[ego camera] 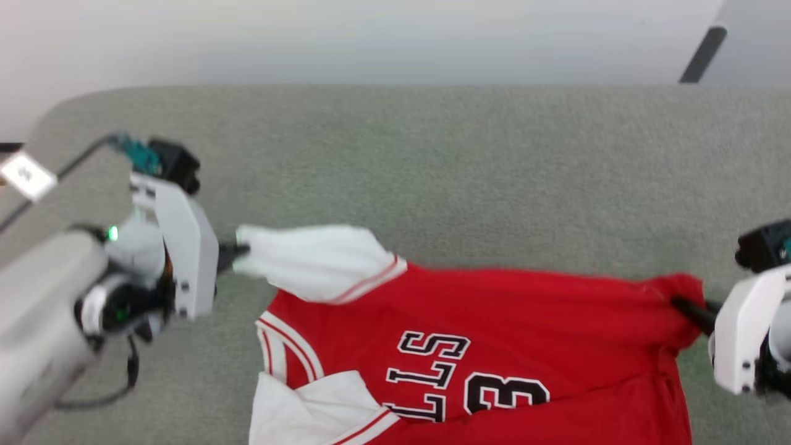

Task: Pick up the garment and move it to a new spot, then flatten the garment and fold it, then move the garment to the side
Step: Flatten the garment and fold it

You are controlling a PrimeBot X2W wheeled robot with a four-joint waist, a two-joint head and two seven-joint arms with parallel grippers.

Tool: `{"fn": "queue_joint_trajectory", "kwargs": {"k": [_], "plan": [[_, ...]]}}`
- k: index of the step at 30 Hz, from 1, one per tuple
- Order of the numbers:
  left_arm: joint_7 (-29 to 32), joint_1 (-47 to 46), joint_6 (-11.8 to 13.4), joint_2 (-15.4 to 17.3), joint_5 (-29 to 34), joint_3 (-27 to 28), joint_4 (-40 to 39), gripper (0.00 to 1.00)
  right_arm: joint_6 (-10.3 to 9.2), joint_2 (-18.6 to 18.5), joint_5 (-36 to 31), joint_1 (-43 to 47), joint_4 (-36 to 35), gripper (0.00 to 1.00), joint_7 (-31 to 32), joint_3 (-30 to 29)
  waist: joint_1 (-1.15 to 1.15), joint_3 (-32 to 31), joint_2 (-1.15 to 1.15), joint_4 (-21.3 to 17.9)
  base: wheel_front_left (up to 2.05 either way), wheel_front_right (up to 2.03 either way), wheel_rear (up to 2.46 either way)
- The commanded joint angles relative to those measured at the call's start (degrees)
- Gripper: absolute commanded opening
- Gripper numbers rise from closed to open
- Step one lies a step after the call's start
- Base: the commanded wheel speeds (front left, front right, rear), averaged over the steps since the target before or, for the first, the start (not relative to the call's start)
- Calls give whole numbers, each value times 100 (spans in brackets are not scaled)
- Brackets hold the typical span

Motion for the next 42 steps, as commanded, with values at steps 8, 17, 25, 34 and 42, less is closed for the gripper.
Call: {"fn": "queue_joint_trajectory", "kwargs": {"k": [8, 17, 25, 34, 42], "plan": [[-192, 1032, 1013, 814, -407, -60, -1886, 0, 0, 54, 60, 894, -449, 0, 275, -382, 0, -298, 0, 258, 0, 0, 0], [-465, 1865, 1601, 1117, -712, -254, -2819, 0, 0, 414, -78, 1650, -797, 0, 868, -826, 0, -355, 0, 268, 0, 0, 0], [-528, 2083, 1542, 1007, -717, -342, -2703, 82, 0, 743, -186, 1834, -957, 80, 1261, -988, 0, -488, 0, 216, 0, 0, 0], [-689, 2203, 1582, 1178, -772, -277, -2863, 100, 0, 1018, -164, 2086, -1360, 100, 1686, -1171, 0, -786, 0, 180, 0, 0, 0], [-1442, 2369, 1539, 1187, -449, -158, -2841, 100, 0, 1106, -242, 2275, -1640, 100, 1430, -1244, 0, -1005, 0, 173, 0, 0, 0]]}}
